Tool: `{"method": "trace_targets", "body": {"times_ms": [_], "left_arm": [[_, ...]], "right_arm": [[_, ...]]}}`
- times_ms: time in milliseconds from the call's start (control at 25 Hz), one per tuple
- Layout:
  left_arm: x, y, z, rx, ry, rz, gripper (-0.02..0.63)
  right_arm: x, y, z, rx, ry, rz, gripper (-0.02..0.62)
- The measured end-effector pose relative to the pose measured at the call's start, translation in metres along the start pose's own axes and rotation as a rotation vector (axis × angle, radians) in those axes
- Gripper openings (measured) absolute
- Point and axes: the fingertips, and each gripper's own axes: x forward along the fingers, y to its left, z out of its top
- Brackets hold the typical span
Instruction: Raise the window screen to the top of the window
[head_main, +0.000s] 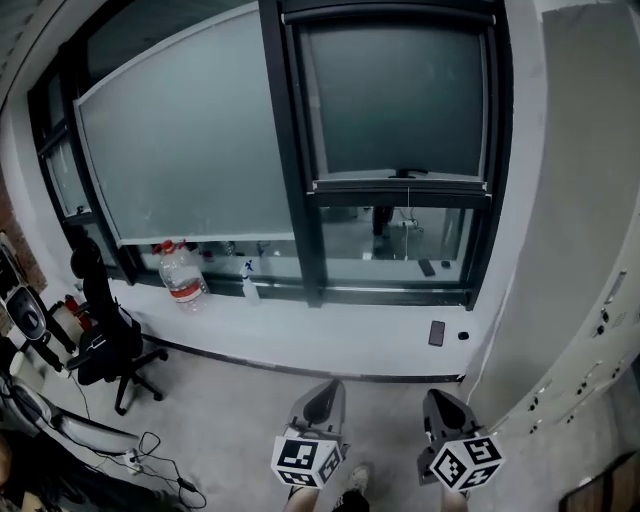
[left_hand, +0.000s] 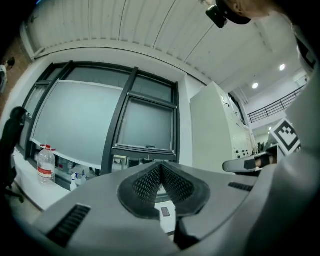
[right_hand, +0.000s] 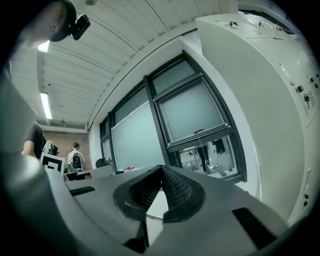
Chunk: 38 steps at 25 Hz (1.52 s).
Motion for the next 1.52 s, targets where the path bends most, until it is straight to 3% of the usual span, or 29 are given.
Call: {"method": "trace_targets", "body": {"times_ms": [480, 760, 1160, 1360, 1520], "left_arm": [[0.210, 0.080, 0.002, 0.021, -0.029, -0.075, 0.003], [0.298, 0.097, -0.004, 0.010, -0.004, -0.118, 0.003], [0.467, 0.129, -0.040, -0.022, 0.022, -0.047, 0.003], [0.576, 0.142, -0.023, 0.083, 0.003, -0.028, 0.003], [0.641, 0.150, -0.018, 0.145, -0.011, 0.004, 0.003]], "right_arm": [[0.202, -0.088, 0.045, -0.079, 0.010, -0.004, 0.006], [0.275, -0.139, 0.065, -0.072, -0.005, -0.028, 0.006], [0.400, -0.273, 0.077, -0.009, -0.021, -0.044, 0.006], [0.469, -0.352, 0.122, -0.046, -0.060, -0.035, 0.006], [0.518, -0.392, 0.146, -0.147, -0.042, 0.008, 0.006]]}}
